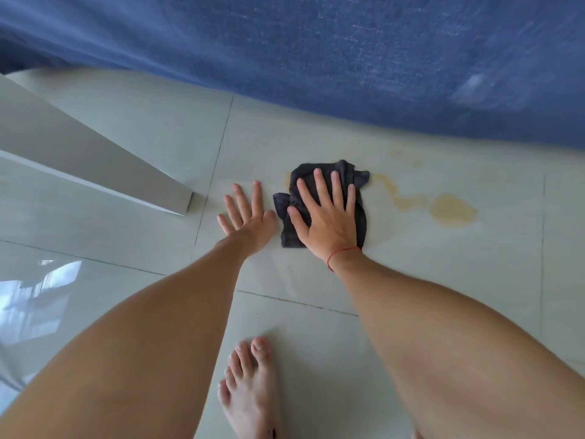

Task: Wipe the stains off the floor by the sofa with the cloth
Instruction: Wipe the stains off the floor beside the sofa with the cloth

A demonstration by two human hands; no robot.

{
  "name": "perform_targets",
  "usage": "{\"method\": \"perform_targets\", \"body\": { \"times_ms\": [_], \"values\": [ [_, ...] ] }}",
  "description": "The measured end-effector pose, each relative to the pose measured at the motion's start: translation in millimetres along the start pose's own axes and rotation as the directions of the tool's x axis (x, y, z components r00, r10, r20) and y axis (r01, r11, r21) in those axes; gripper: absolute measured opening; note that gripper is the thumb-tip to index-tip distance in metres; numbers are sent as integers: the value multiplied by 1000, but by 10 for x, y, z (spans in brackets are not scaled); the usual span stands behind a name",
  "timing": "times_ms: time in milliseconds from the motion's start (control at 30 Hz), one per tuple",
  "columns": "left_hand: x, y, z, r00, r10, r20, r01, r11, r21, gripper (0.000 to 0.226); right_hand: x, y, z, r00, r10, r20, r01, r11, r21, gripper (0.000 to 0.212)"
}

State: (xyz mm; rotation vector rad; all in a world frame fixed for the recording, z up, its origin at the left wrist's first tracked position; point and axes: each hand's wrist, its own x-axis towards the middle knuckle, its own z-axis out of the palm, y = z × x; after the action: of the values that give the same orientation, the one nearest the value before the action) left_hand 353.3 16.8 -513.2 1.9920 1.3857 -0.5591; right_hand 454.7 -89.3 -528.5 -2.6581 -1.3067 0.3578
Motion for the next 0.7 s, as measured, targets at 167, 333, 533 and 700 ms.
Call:
{"method": "perform_targets", "body": {
  "times_ms": [167,333,533,700],
  "values": [
    [71,-2,-103,927,78,-366,-74,997,26,52,-398,450,-62,999,-40,5,40,999,-5,52],
    [348,-44,-146,976,10,-220,5,998,66,59,-110,710,-136,988,153,-6,-154,987,-53,55],
    [358,-40,-209,993,3,-115,5,998,69,57,351,274,-97,975,222,6,-221,975,-33,65],
    [346,-18,-252,997,-10,-81,15,998,63,58,580,-167,-41,999,44,14,-43,998,-44,62]
  ]
}}
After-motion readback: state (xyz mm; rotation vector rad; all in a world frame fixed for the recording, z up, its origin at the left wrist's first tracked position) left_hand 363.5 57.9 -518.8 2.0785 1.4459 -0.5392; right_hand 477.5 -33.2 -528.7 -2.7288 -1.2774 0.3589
